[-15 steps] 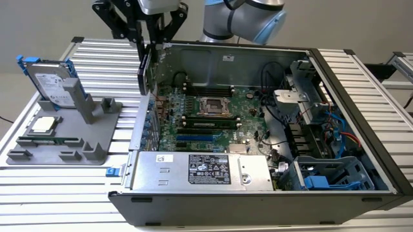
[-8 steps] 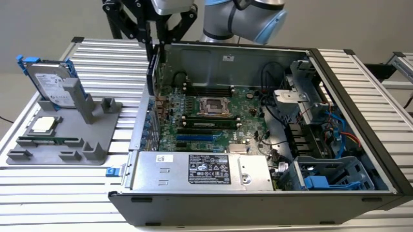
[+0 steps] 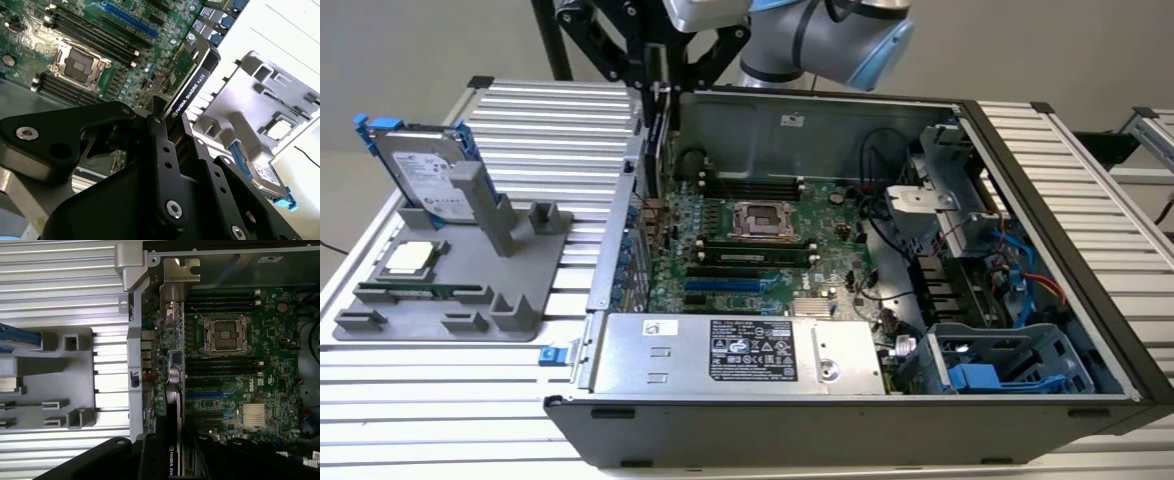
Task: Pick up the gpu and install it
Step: 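Pick up the gpu and move the gpu toward the slot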
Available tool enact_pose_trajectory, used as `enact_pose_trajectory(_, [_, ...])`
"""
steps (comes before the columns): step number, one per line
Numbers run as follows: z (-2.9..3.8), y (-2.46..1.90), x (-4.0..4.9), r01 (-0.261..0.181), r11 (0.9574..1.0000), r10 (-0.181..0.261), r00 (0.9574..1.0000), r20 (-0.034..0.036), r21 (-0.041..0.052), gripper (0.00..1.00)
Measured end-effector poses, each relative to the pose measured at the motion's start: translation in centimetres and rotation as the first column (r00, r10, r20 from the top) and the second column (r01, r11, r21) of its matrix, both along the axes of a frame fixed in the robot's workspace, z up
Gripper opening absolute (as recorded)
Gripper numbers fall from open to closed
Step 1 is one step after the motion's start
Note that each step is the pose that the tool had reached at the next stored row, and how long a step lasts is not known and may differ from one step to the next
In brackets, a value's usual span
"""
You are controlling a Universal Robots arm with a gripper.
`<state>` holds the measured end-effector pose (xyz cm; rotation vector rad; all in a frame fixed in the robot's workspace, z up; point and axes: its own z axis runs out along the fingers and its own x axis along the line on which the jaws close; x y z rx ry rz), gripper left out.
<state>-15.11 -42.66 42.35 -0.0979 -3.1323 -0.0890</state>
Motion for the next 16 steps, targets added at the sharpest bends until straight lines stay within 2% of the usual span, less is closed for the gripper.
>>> enact_pose_trajectory(16, [0.0,0.0,3.15,0.0,1.0,0.0,1.0,-0.0012,0.0,0.0])
